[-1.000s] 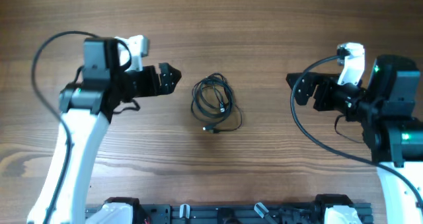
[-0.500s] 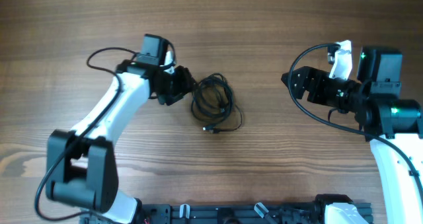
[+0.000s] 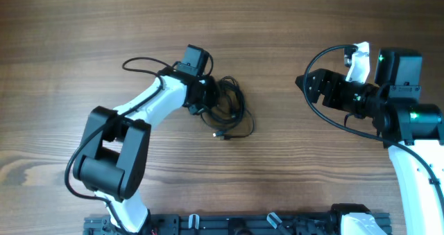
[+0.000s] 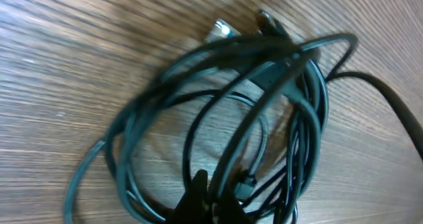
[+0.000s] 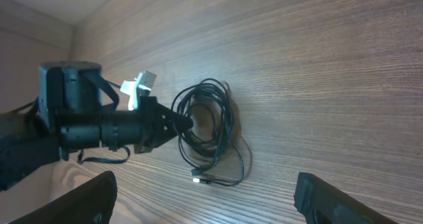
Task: Untangle cables
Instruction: 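Move both grippers forward and grasp the black cable bundle with the left gripper, then grasp a cable strand from the bundle with the right gripper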
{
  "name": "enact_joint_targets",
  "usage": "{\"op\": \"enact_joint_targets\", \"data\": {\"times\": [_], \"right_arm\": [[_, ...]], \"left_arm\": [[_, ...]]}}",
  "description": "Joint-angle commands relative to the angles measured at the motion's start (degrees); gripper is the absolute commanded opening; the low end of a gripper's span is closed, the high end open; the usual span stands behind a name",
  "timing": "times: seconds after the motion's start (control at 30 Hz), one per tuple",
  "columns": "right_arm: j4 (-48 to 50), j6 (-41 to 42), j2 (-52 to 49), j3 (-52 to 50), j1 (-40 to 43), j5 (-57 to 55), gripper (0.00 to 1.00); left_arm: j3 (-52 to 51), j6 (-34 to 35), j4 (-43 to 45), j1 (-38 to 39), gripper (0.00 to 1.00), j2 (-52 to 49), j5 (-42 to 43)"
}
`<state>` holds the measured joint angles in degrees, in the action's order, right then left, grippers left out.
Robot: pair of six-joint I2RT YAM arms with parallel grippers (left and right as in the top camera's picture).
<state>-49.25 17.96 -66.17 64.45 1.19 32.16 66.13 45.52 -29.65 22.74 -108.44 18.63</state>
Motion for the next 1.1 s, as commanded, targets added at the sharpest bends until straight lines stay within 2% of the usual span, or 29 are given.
{"op": "enact_joint_targets", "data": {"times": [0.0,0.1,0.23,0.4,0.57,0.77,1.07], "right_arm": [[0.5,0.1,-0.5,1.1,-0.2,1.6,0.88],[1.8,-2.5,-0.5,1.1,-0.2,5.4,0.86],[4.4,-4.6,-0.5,1.1,-0.2,13.1,0.81],[10.1,-1.3,-0.5,1.1,-2.1,21.1,0.76],[15.2,3.5,-0.5,1.1,-8.7,20.0,0.74],[17.7,8.1,-1.7,1.1,-18.1,11.9,0.73],[26.1,12.3,-9.4,1.1,-27.3,9.3,0.69]], "left_arm": [[2.3,-7.1,-0.8,0.2,0.04,4.0,-1.2],[4.5,-13.4,-2.4,0.1,0.04,12.7,-1.2],[4.9,-13.8,-2.3,0.0,0.04,26.0,-1.2],[4.9,-13.9,-7.3,-0.1,0.04,35.5,-1.4],[4.9,-16.9,-9.0,-0.1,0.04,36.1,-1.4],[4.9,-16.8,-8.7,-0.1,0.04,35.9,-1.4],[4.9,-14.6,-8.7,-0.2,0.04,35.9,-1.4]]}}
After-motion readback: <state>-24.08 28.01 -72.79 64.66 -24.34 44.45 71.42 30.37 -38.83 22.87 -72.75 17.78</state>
